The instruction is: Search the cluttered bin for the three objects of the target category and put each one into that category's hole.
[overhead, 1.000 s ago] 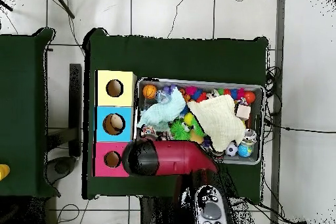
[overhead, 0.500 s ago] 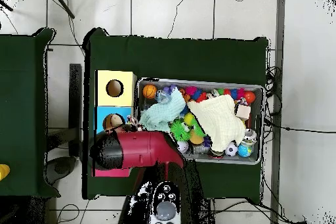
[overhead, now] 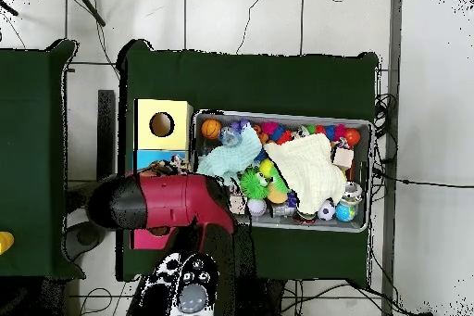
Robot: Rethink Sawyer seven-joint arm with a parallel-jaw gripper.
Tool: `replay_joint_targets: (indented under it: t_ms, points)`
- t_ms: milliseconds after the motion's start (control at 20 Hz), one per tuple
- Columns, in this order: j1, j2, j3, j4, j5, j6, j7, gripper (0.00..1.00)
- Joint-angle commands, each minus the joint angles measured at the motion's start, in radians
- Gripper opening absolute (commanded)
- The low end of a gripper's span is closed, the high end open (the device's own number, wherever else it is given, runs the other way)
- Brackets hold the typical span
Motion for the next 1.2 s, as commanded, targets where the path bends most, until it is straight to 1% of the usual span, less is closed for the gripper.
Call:
replay_joint_targets:
  t_ms: [50, 350, 650, 800, 950, 1000, 1200]
  points:
    - [0.021, 0.085, -0.056, -0.120, 0.051, 0.120, 0.296, 0.00]
    - [0.048, 0.102, -0.077, -0.159, 0.063, 0.146, 0.332, 0.00]
    - [0.105, 0.140, -0.121, -0.237, 0.085, 0.204, 0.394, 0.00]
    - [0.148, 0.167, -0.155, -0.287, 0.103, 0.252, 0.448, 0.00]
    - [0.172, 0.174, -0.168, -0.297, 0.119, 0.276, 0.477, 0.00]
    - [0.181, 0.174, -0.173, -0.293, 0.131, 0.275, 0.497, 0.00]
    - [0.194, 0.182, -0.186, -0.293, 0.144, 0.262, 0.516, 0.00]
